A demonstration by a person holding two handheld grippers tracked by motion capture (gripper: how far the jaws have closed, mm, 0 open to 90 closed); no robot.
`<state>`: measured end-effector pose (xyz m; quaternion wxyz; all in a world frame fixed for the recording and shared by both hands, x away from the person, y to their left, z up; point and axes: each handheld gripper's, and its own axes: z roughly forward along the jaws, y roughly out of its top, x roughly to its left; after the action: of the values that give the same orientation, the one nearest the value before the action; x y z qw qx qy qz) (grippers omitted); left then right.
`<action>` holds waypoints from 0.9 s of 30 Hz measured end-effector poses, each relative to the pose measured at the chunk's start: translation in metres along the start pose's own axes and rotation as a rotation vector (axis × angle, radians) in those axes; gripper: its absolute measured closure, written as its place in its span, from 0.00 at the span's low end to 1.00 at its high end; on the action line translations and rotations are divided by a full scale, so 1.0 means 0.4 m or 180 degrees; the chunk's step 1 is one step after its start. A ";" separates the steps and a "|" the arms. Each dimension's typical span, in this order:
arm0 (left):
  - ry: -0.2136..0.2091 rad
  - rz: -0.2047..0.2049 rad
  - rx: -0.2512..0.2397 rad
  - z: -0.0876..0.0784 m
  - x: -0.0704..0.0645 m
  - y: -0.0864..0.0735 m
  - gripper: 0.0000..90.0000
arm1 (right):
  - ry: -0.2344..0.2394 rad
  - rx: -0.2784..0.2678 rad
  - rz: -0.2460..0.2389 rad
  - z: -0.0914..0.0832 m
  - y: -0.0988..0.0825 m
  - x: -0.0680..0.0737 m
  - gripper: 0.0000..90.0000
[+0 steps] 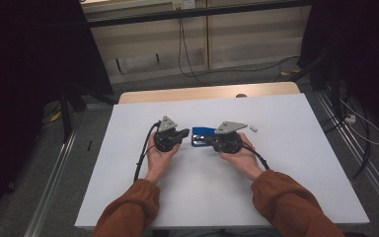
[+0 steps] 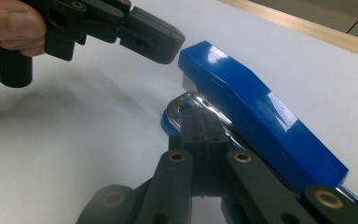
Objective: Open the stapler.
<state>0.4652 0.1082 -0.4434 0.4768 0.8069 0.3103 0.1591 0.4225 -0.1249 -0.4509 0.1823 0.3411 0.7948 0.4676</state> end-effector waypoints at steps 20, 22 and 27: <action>0.0029 -0.0002 0.0062 0.008 0.002 -0.005 1.00 | -0.0213 0.0412 -0.0081 0.052 0.009 -0.008 1.00; 0.0020 -0.0014 0.0082 0.012 0.002 -0.008 1.00 | -0.0219 0.0425 -0.0095 0.053 0.008 -0.006 1.00; 0.0063 0.0032 0.0192 0.019 0.000 -0.012 1.00 | -0.0222 0.0430 -0.0054 0.053 0.006 -0.005 1.00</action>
<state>0.4678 0.1049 -0.4515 0.4483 0.8208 0.3156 0.1601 0.4377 -0.1124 -0.4594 0.1905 0.3619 0.8206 0.3992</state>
